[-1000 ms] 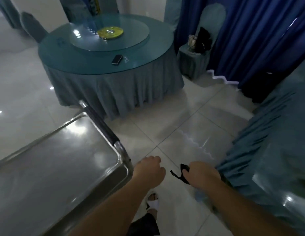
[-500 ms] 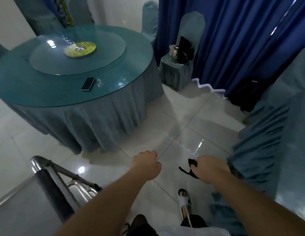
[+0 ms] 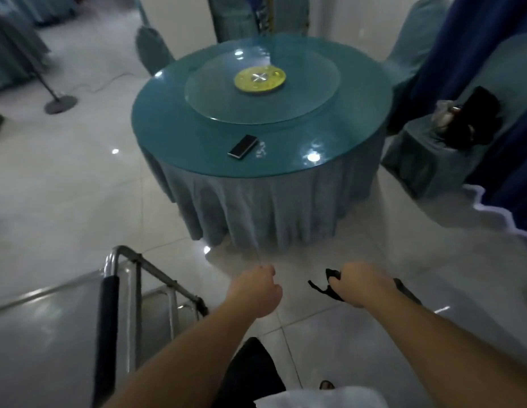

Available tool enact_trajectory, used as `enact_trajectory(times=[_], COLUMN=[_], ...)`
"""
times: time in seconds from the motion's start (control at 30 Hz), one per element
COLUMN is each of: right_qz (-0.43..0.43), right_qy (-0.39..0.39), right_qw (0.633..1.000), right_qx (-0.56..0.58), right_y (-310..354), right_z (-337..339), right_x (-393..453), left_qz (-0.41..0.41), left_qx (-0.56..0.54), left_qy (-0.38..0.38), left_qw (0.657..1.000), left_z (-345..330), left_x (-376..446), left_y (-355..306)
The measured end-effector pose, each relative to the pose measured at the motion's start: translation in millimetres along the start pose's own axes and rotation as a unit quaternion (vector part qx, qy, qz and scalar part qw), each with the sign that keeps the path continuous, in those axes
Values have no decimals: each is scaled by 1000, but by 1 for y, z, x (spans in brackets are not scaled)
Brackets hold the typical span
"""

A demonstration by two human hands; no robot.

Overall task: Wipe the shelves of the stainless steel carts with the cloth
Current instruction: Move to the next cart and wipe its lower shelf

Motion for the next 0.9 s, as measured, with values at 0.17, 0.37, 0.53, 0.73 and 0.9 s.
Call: enact_trajectory(times=[0.17,0.37,0.53,0.73,0.9], right_qz=[97,173,191,233,278], right_qy=[34,42,37,42,78], right_qw=[994,981,978,968,950], right_qx=[-26,-77,-73,-78,-117], right_y=[80,181,257,331,394], right_z=[25,62,99,134,155], right_x=[81,178,251,325,400], left_qz=[77,122,146,196,244], left_qx=[-41,-77,-89,-97,-135], left_qy=[3,8,-2,-32,-35], left_qw=[996,990,985,975,960], left_z=[16,44,105,163,190], left_x=[54,138,199,259,306], left_y=[53,126,193,258,297])
Point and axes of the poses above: each hand's wrist, its own x-axis towards the middle knuckle, its own z-axis out of the back of the hand, y = z × x, the point moved 4 cm from there along x, towards the middle knuckle, and after that the axes turned 13 degrees about z, right-handed, at the moved point
